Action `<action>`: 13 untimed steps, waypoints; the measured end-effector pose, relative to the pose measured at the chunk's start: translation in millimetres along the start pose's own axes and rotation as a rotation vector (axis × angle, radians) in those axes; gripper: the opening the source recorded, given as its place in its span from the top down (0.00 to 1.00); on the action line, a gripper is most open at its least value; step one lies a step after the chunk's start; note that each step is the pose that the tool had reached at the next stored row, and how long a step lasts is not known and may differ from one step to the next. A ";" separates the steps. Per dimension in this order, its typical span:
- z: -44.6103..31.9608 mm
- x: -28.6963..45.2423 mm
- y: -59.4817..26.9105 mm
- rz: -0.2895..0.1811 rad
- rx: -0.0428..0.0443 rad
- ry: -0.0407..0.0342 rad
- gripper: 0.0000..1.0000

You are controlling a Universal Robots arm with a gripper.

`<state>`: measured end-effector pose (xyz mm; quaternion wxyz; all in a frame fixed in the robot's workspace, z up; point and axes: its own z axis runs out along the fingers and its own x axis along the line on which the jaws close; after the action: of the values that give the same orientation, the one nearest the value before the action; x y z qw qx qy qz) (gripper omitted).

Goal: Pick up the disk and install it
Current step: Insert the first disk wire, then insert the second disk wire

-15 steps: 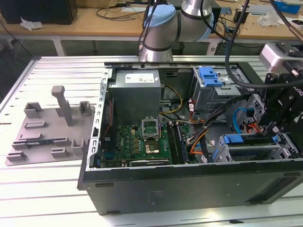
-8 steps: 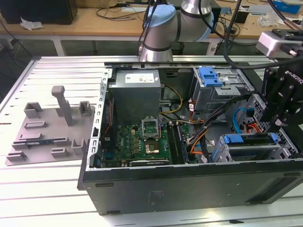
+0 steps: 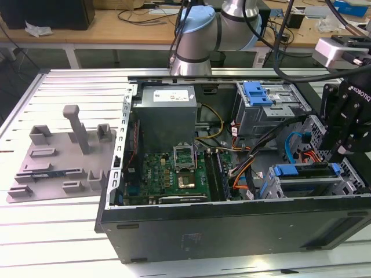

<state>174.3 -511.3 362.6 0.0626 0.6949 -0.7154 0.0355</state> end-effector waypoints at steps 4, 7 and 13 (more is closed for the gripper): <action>0.1 0.0 0.0 0.000 0.0004 -0.0001 0.64; 0.0 0.0 0.0 0.000 0.0004 -0.0001 0.64; 0.1 -0.1 0.0 0.000 0.0007 0.0005 0.64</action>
<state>174.3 -511.2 362.6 0.0626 0.6949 -0.7155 0.0359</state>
